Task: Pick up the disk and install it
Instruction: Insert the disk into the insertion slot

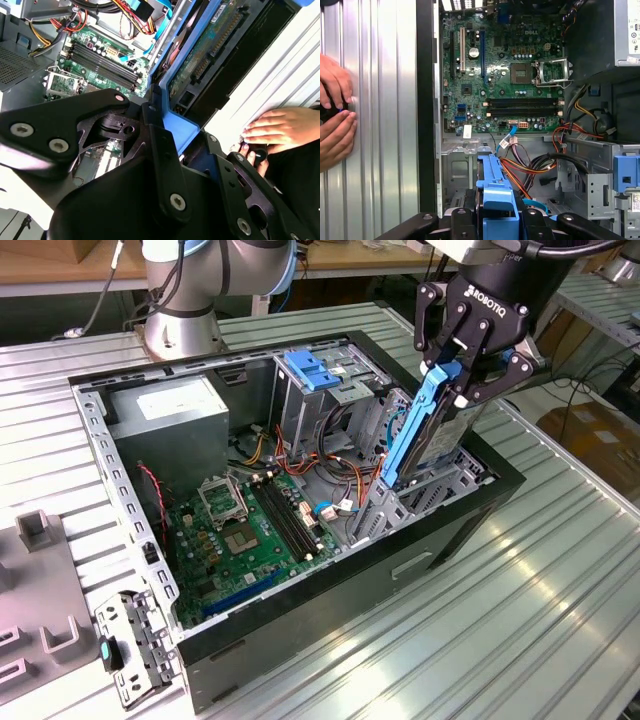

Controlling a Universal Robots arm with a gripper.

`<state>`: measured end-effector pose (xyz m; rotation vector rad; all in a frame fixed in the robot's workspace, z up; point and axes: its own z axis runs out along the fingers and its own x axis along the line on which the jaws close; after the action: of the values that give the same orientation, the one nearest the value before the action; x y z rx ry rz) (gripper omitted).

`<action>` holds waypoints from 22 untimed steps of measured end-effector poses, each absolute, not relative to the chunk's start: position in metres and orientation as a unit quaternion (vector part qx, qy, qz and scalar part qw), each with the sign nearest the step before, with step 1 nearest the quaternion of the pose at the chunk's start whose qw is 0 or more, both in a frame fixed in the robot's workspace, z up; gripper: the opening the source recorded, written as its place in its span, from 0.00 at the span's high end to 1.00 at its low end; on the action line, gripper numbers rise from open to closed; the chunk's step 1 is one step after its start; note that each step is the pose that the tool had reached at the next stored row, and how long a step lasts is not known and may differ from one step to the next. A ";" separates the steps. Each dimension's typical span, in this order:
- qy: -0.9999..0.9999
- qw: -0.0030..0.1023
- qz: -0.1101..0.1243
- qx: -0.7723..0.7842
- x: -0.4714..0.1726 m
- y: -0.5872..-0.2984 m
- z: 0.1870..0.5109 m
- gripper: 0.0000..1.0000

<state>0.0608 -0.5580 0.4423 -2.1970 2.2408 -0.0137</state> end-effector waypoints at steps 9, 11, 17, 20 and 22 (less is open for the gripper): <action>0.714 0.002 -0.004 -0.700 0.061 -0.558 0.439 0.63; 0.714 0.002 -0.004 -0.700 0.061 -0.558 0.438 0.63; 0.714 0.002 -0.004 -0.700 0.061 -0.558 0.436 0.63; 0.714 0.002 -0.004 -0.700 0.061 -0.558 0.434 0.63; 0.714 0.002 -0.004 -0.700 0.061 -0.558 0.432 0.63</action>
<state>0.0608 -0.5582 0.4322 -2.1970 2.2409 -0.0137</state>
